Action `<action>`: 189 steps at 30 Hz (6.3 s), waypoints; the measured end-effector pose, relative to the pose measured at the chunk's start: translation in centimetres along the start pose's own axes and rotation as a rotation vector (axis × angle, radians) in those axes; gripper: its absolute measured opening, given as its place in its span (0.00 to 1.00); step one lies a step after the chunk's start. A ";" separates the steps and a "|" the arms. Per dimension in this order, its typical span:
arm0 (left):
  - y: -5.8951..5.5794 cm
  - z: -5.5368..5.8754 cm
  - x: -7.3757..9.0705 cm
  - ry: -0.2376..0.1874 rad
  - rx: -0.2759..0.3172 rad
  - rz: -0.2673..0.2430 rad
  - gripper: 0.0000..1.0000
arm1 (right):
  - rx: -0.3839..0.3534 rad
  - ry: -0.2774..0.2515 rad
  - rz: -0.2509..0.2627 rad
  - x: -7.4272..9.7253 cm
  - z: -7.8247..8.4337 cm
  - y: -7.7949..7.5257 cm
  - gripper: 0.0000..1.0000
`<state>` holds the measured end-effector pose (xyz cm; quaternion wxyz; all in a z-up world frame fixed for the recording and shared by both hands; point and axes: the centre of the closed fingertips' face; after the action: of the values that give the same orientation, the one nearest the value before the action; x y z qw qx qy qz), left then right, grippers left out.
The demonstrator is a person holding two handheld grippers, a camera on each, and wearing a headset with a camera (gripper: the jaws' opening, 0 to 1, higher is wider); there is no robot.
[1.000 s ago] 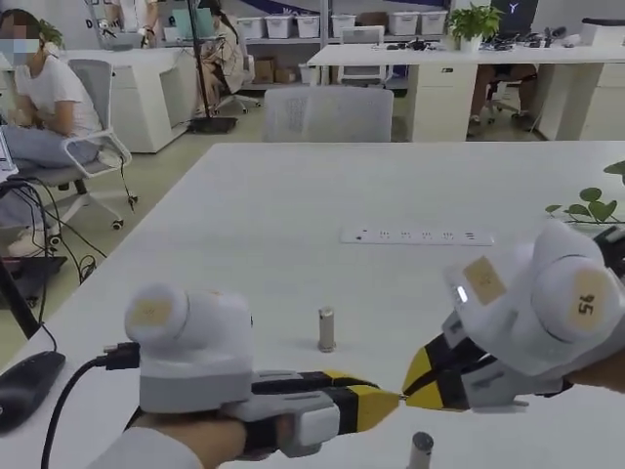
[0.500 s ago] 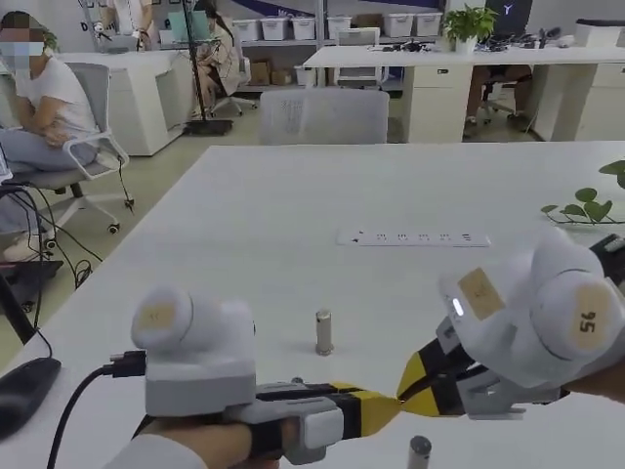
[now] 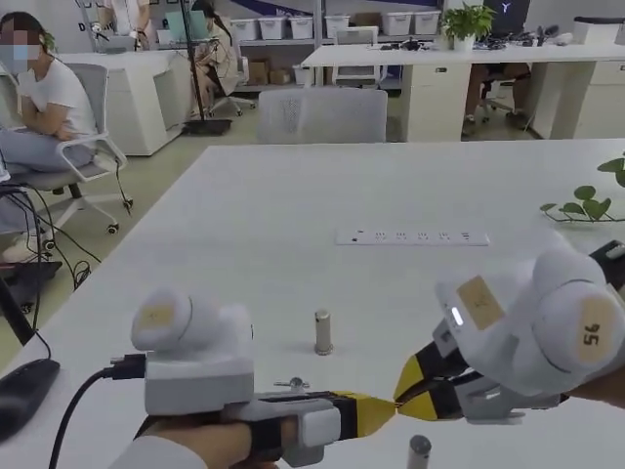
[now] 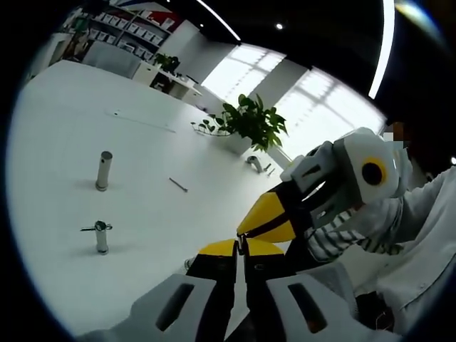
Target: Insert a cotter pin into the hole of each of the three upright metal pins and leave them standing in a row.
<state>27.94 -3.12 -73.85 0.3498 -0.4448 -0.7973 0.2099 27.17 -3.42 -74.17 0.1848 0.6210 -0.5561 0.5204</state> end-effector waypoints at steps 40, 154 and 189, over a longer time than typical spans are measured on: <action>-0.2 1.3 1.3 0.058 -0.391 -0.031 0.00 | -0.256 -0.110 -0.125 0.0 0.8 0.9 0.09; 5.7 6.5 -9.1 0.295 -1.016 0.173 0.18 | -0.611 -0.094 -0.141 2.1 6.4 6.4 0.04; 6.1 6.4 -9.2 0.148 -0.706 -0.195 0.11 | -0.720 0.013 -0.113 -0.3 8.4 5.1 0.04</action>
<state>29.93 -8.04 -85.44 0.2500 -0.4741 -0.8316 -0.1452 26.43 -11.69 -79.44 0.4237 0.5426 -0.6672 0.2844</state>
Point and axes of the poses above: the centre of the closed fingertips' face, and the gripper's own axes: x roughly backward along the fingers, y roughly to its left, z roughly out of its underside, and after that the axes turned 6 degrees about y, right-handed
